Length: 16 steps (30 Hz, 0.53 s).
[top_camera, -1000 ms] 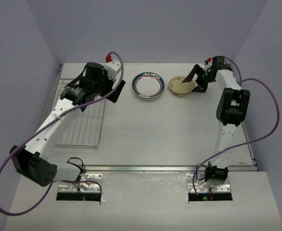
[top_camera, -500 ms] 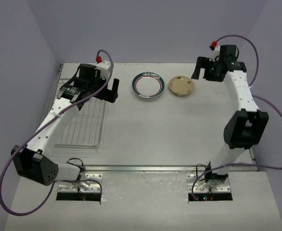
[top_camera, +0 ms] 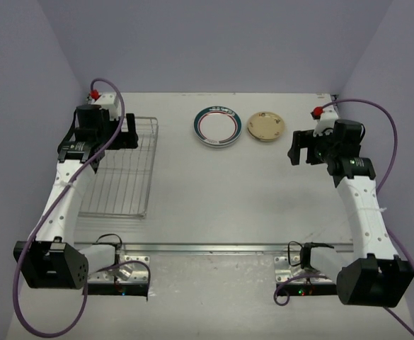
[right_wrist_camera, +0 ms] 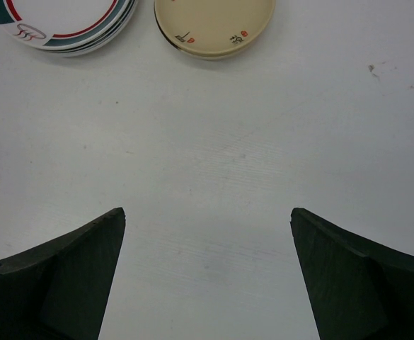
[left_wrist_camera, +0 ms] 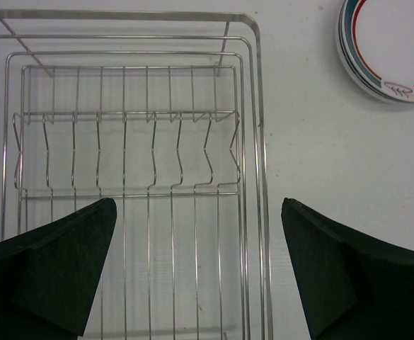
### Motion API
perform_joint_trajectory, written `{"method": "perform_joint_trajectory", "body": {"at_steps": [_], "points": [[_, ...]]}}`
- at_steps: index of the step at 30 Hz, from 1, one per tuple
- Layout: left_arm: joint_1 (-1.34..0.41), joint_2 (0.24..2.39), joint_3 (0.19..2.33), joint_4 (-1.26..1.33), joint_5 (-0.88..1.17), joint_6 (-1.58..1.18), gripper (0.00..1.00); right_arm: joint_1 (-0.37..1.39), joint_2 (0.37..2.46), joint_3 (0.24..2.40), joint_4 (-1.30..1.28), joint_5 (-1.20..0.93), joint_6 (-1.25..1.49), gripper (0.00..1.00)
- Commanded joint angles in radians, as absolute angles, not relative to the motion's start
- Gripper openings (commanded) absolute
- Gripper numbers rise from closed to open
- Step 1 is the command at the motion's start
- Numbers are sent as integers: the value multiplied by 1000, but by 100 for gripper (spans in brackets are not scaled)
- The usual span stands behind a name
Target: Unload the plates from the dish rack
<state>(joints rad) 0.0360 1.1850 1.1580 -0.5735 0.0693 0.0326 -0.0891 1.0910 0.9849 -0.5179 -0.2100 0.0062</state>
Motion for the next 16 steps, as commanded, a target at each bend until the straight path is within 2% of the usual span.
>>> {"method": "perform_joint_trajectory", "body": {"at_steps": [1, 6, 16], "points": [[35, 1073, 1088, -478, 15, 89, 100, -89, 1066, 933, -427, -186, -6, 99], [35, 998, 1030, -441, 47, 113, 100, -90, 1062, 928, -416, -194, 37, 99], [35, 1008, 1034, -442, 15, 83, 100, -90, 1077, 943, -414, -204, 52, 99]]}}
